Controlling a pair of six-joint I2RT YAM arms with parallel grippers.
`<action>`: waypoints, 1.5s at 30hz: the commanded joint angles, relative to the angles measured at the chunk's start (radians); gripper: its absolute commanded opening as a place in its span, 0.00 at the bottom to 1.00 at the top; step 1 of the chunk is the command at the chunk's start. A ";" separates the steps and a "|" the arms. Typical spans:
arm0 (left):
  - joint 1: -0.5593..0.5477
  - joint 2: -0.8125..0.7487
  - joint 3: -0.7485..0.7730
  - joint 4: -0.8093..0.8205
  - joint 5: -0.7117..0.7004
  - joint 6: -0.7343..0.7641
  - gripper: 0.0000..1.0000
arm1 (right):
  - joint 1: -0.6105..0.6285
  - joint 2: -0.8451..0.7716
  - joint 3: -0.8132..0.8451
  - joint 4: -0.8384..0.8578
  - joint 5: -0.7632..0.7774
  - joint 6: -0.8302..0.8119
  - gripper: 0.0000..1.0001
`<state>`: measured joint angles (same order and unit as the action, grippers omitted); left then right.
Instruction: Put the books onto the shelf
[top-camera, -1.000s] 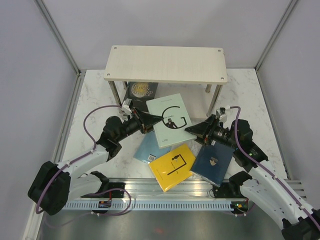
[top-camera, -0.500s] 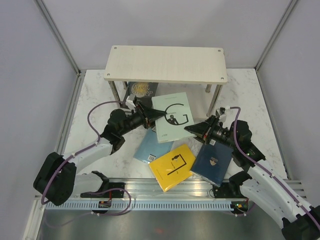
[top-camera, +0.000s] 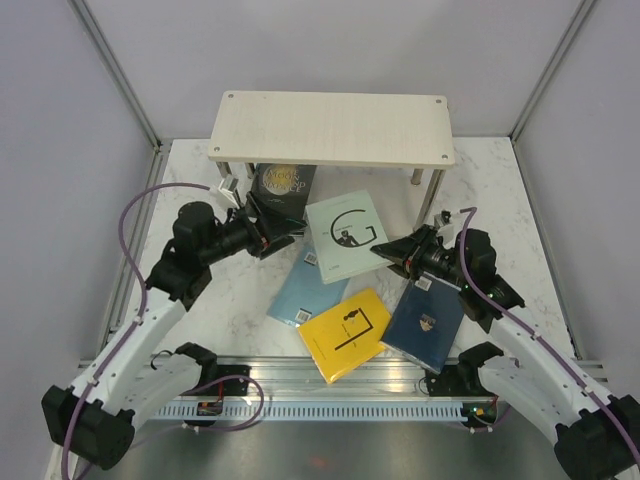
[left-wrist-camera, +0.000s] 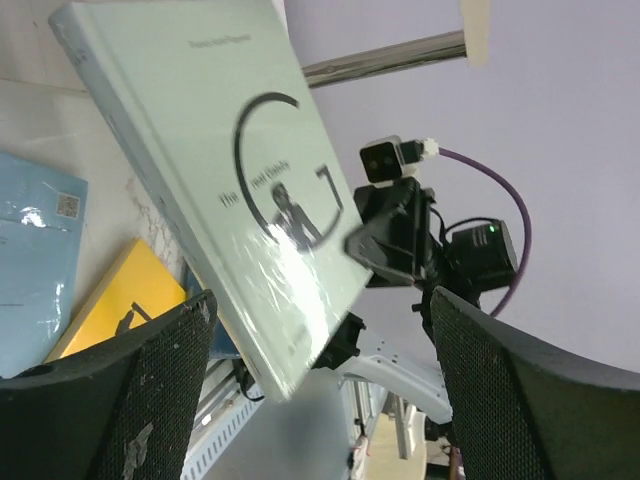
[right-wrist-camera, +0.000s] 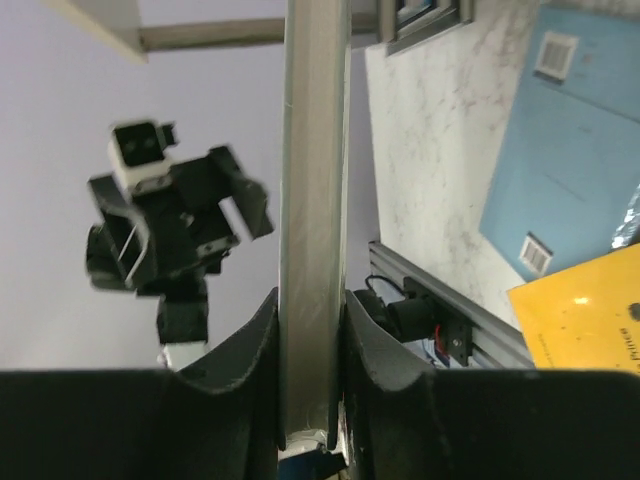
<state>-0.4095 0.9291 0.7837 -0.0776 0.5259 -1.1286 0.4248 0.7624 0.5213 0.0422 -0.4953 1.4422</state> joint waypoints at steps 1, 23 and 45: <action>0.035 -0.084 0.080 -0.200 -0.009 0.176 0.89 | -0.079 0.038 0.086 0.076 0.005 -0.043 0.00; 0.055 -0.272 0.129 -0.490 -0.049 0.257 0.87 | -0.253 0.592 0.131 0.396 0.138 -0.094 0.00; 0.054 -0.265 0.221 -0.628 0.008 0.339 0.86 | -0.334 0.802 0.031 0.344 0.340 -0.118 0.00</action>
<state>-0.3595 0.6598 0.9623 -0.6838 0.4870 -0.8463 0.1192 1.5307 0.5758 0.5316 -0.3058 1.3487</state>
